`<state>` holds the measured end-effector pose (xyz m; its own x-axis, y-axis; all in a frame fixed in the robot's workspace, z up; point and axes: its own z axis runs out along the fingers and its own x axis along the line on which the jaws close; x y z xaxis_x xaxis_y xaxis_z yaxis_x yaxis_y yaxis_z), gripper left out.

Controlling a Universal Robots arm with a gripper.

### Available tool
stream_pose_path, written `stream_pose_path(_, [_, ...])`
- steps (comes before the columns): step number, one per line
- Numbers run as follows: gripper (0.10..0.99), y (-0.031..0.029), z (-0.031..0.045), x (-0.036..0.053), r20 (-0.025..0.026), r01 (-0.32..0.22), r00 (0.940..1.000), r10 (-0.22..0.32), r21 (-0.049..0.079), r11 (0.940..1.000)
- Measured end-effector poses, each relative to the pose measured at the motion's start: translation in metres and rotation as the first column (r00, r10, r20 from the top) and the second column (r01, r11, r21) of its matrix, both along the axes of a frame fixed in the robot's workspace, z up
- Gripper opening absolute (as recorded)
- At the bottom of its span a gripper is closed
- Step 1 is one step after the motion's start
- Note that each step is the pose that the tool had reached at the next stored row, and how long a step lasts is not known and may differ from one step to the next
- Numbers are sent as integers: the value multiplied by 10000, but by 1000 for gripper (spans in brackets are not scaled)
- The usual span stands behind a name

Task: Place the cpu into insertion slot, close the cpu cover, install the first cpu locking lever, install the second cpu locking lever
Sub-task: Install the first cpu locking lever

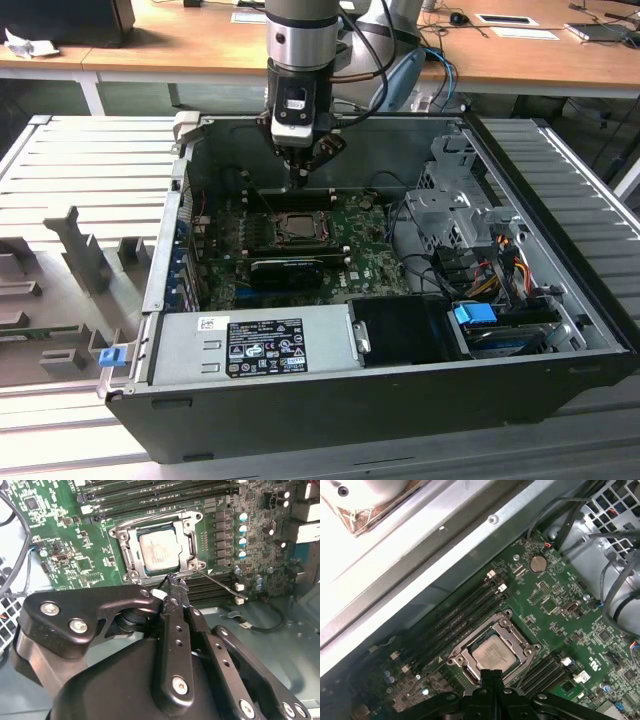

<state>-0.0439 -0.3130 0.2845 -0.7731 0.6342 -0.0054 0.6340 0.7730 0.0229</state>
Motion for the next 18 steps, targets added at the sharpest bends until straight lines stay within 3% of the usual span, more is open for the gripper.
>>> stream_pose_path(8, [106, 0, 0, 2, 0, -422, 9991, 422, 0, 9991])
stream_pose_path(11, [106, 0, 0, 3, 0, -852, 9964, 852, 0, 9964])
stream_pose_path(15, [106, 0, -1, 3, 0, -1580, 9874, 1580, 0, 9874])
stream_pose_path(18, [106, 0, -1, 3, 0, -2110, 9775, 2110, 0, 9775])
